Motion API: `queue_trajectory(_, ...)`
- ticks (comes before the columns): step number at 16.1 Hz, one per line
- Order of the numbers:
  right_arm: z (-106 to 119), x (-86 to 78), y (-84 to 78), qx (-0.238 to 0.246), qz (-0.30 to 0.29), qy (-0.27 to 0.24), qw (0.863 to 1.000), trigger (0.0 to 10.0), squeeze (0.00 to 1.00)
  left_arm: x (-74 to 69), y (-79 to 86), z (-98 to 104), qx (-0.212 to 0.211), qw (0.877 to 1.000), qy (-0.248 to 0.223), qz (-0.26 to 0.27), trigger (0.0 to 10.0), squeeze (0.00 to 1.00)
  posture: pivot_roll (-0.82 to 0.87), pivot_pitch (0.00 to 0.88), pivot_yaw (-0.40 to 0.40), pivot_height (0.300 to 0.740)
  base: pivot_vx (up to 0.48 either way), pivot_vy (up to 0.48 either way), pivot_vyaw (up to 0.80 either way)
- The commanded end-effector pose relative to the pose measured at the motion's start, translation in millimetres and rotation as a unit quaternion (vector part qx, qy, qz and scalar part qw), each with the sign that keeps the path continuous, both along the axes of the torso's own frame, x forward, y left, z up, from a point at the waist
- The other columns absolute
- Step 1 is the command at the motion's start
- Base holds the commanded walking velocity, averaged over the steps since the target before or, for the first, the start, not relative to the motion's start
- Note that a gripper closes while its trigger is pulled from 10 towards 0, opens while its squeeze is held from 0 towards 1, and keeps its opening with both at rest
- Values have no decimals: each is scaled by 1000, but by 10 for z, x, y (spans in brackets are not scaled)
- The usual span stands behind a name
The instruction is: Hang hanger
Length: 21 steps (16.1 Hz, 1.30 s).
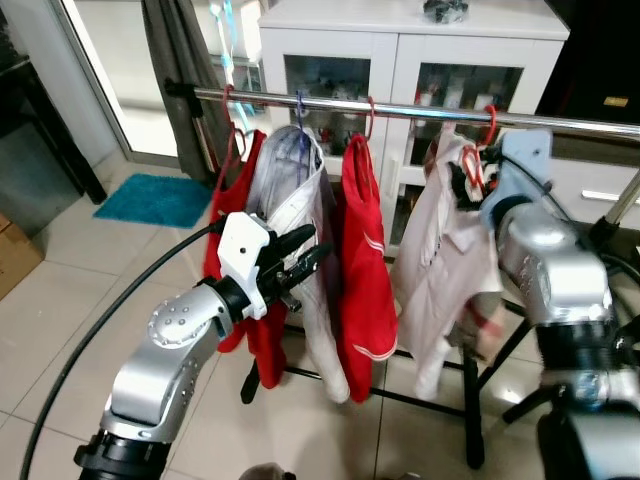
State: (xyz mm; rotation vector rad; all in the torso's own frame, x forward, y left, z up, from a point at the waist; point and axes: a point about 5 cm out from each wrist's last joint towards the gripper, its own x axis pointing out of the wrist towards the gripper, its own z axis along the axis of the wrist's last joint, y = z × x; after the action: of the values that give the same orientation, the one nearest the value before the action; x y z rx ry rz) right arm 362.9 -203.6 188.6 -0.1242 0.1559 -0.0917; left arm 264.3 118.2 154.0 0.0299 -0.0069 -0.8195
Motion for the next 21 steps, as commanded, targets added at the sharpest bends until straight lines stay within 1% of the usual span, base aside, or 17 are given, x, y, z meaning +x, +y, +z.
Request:
queue_trajectory(1,10,50,-75,2,-6,10,1000,10000,0,-49,-22,15,5,1000,5,-27,10000,0,99,0,54,723,0,0,0)
queue_trajectory(2,6,105,-109,10,-3,25,1000,10000,0,-71,-25,12,13,999,10,-46,10000,0,96,0,40,723,0,0,0)
queue_trajectory(4,-3,185,-78,41,28,42,998,10000,0,-83,-11,18,15,998,14,-62,10000,0,85,0,50,723,0,0,0)
queue_trajectory(5,-4,248,-86,45,48,55,996,8392,0,-86,-13,11,19,997,17,-73,10000,0,85,0,61,723,0,0,0)
queue_trajectory(6,-26,271,-143,42,46,64,996,4706,0,-94,-27,-9,28,996,17,-82,10000,0,88,0,60,723,0,0,0)
queue_trajectory(7,-49,282,-219,43,43,73,995,0,0,-109,-31,5,29,995,17,-90,10000,0,95,0,64,723,0,0,0)
queue_trajectory(9,-57,283,-296,53,50,83,994,0,0,-110,-16,17,33,995,17,-98,10000,0,99,0,52,723,0,0,0)
queue_trajectory(10,-45,288,-306,57,60,89,993,0,0,-94,12,21,40,994,15,-99,10000,0,99,0,37,723,0,0,0)
queue_trajectory(11,16,303,-296,71,88,91,989,0,0,-81,54,31,40,995,16,-95,10000,0,87,0,49,723,0,0,0)
queue_trajectory(12,39,308,-296,77,98,92,988,0,0,-79,63,31,40,995,17,-94,10000,0,87,0,49,723,0,0,0)
queue_trajectory(13,69,308,-354,78,99,91,988,0,0,-85,40,-7,49,993,19,-101,10000,0,84,0,62,723,0,0,0)
queue_trajectory(14,85,310,-382,79,98,89,988,0,0,-89,25,-7,48,993,20,-106,10000,0,75,0,76,723,0,0,0)
queue_trajectory(15,120,313,-421,86,94,82,989,0,0,-84,6,-2,43,993,21,-111,10000,0,73,0,74,723,0,0,0)
queue_trajectory(16,144,316,-442,91,91,78,989,0,0,-64,1,1,47,992,18,-114,10000,0,71,0,61,723,0,0,0)
queue_trajectory(18,188,335,-412,80,109,81,987,0,0,11,37,40,46,993,13,-106,10000,0,60,0,72,723,0,0,0)
queue_trajectory(20,177,338,-410,70,119,90,986,0,0,9,22,-1,57,992,14,-113,10000,0,62,0,73,723,0,0,0)
queue_trajectory(21,168,340,-408,68,121,93,986,0,0,3,8,-1,55,992,16,-116,10000,0,63,0,77,723,0,0,0)
